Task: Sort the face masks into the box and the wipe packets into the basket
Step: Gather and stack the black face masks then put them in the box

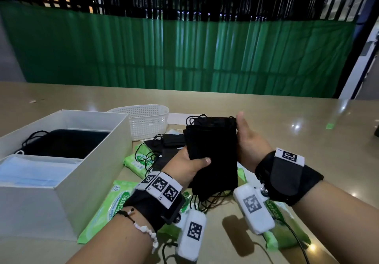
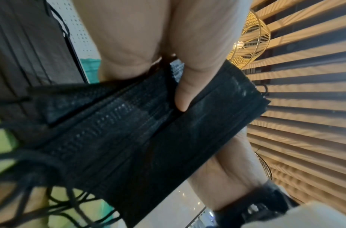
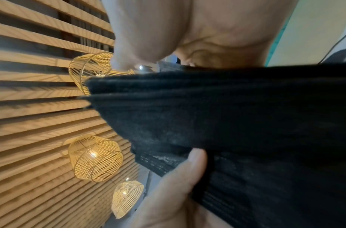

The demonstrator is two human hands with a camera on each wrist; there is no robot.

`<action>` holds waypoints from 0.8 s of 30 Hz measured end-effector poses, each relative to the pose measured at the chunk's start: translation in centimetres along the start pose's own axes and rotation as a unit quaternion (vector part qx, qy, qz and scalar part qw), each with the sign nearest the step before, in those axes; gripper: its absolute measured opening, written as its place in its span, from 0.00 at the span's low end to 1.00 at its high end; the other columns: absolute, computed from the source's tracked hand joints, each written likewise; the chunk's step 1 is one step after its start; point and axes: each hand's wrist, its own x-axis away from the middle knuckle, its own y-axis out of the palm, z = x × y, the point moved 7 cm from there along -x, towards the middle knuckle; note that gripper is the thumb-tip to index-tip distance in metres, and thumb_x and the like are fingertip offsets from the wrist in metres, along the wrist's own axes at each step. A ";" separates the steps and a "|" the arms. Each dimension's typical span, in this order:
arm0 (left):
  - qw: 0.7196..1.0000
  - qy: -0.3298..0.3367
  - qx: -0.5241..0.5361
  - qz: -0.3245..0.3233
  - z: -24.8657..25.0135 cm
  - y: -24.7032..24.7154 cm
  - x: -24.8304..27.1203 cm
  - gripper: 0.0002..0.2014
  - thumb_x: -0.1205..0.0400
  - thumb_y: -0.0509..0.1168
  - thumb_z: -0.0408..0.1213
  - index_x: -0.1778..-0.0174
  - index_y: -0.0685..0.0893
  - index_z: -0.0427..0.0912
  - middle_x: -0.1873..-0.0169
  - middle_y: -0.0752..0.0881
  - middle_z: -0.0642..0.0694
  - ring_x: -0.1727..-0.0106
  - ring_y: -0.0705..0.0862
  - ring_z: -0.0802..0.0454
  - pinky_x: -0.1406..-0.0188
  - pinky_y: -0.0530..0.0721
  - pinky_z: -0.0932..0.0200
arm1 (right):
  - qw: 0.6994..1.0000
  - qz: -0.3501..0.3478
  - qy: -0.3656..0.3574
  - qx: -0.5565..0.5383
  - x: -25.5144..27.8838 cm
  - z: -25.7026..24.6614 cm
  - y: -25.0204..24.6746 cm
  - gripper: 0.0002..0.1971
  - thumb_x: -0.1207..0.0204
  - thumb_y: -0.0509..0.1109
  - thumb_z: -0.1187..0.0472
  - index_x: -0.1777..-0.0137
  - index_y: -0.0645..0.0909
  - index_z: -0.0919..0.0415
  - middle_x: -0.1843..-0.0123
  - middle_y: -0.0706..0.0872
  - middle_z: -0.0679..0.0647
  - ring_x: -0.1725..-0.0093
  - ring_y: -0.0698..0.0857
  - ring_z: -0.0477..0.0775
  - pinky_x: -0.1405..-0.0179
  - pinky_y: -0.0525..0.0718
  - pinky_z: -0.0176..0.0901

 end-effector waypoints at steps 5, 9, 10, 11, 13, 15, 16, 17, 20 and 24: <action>1.000 0.008 -0.023 0.009 -0.4 1.2 -0.6 0.16 0.27 0.69 0.22 0.47 0.81 0.43 0.52 0.87 0.42 0.45 0.85 0.44 0.38 0.81 0.48 | 0.997 -0.062 -0.020 0.037 1.4 2.5 -1.9 0.48 0.49 0.71 0.23 0.31 0.76 0.50 0.57 0.88 0.46 0.61 0.87 0.46 0.70 0.82 0.43; 0.998 0.030 -0.056 0.012 -0.2 1.7 -0.8 0.20 0.24 0.67 0.21 0.47 0.78 0.52 0.49 0.86 0.47 0.40 0.83 0.46 0.33 0.79 0.48 | 0.994 -0.102 -0.011 -0.042 3.1 3.1 -2.2 0.47 0.63 0.70 0.19 0.47 0.81 0.49 0.76 0.79 0.43 0.76 0.74 0.39 0.75 0.64 0.36; 0.997 0.039 -0.065 0.014 -0.2 1.8 -0.8 0.22 0.27 0.69 0.23 0.46 0.77 0.54 0.48 0.85 0.49 0.39 0.83 0.48 0.32 0.78 0.48 | 0.995 -0.098 0.002 -0.036 3.1 3.5 -2.6 0.47 0.64 0.73 0.20 0.46 0.81 0.50 0.73 0.83 0.42 0.74 0.79 0.37 0.73 0.69 0.32; 0.996 0.048 -0.071 0.010 -0.2 2.0 -0.8 0.25 0.30 0.70 0.25 0.44 0.76 0.57 0.46 0.85 0.51 0.38 0.82 0.50 0.31 0.78 0.49 | 0.994 -0.105 0.014 -0.016 3.1 3.8 -2.7 0.40 0.57 0.76 0.25 0.47 0.82 0.49 0.68 0.87 0.41 0.68 0.83 0.35 0.68 0.75 0.32; 0.995 0.063 -0.071 -0.015 -0.2 2.6 -0.5 0.34 0.33 0.67 0.26 0.35 0.71 0.61 0.40 0.82 0.52 0.35 0.80 0.54 0.31 0.76 0.54 | 0.992 -0.117 0.030 0.045 3.2 4.1 -2.9 0.28 0.44 0.76 0.39 0.42 0.82 0.47 0.52 0.90 0.43 0.52 0.87 0.40 0.54 0.83 0.39; 0.994 0.072 -0.079 -0.028 -0.4 3.0 -0.4 0.41 0.30 0.66 0.21 0.28 0.63 0.62 0.35 0.79 0.50 0.34 0.79 0.56 0.31 0.76 0.58 | 0.991 -0.091 0.035 0.093 3.3 4.1 -3.1 0.28 0.39 0.77 0.49 0.37 0.77 0.49 0.39 0.87 0.49 0.38 0.84 0.48 0.36 0.81 0.49; 0.992 0.078 -0.090 -0.030 -0.4 3.1 -0.4 0.41 0.27 0.65 0.18 0.28 0.62 0.62 0.34 0.78 0.50 0.34 0.79 0.57 0.32 0.77 0.59 | 0.990 -0.083 0.029 0.108 3.2 4.0 -3.2 0.26 0.36 0.74 0.53 0.35 0.76 0.49 0.36 0.85 0.51 0.35 0.83 0.50 0.31 0.78 0.52; 0.991 0.088 -0.101 -0.030 -0.2 3.3 -0.3 0.40 0.26 0.64 0.16 0.29 0.62 0.61 0.35 0.78 0.52 0.35 0.79 0.59 0.33 0.77 0.60 | 0.990 -0.078 0.022 0.116 3.2 3.9 -3.1 0.26 0.33 0.71 0.56 0.33 0.75 0.51 0.35 0.85 0.52 0.34 0.82 0.51 0.28 0.75 0.55; 0.985 0.131 -0.114 -0.009 0.9 3.5 -0.1 0.38 0.25 0.63 0.15 0.28 0.62 0.56 0.45 0.79 0.58 0.43 0.81 0.67 0.42 0.79 0.69 | 0.995 -0.058 0.011 0.085 3.0 3.2 -3.3 0.28 0.31 0.69 0.58 0.29 0.74 0.57 0.36 0.85 0.54 0.35 0.83 0.53 0.30 0.76 0.53; 0.988 0.131 -0.077 -0.024 1.1 3.8 -0.2 0.40 0.28 0.68 0.17 0.29 0.61 0.55 0.56 0.84 0.61 0.54 0.84 0.72 0.51 0.83 0.70 | 0.998 -0.056 0.000 0.004 3.2 2.3 -4.0 0.29 0.33 0.73 0.60 0.31 0.75 0.61 0.38 0.86 0.59 0.38 0.85 0.57 0.41 0.83 0.48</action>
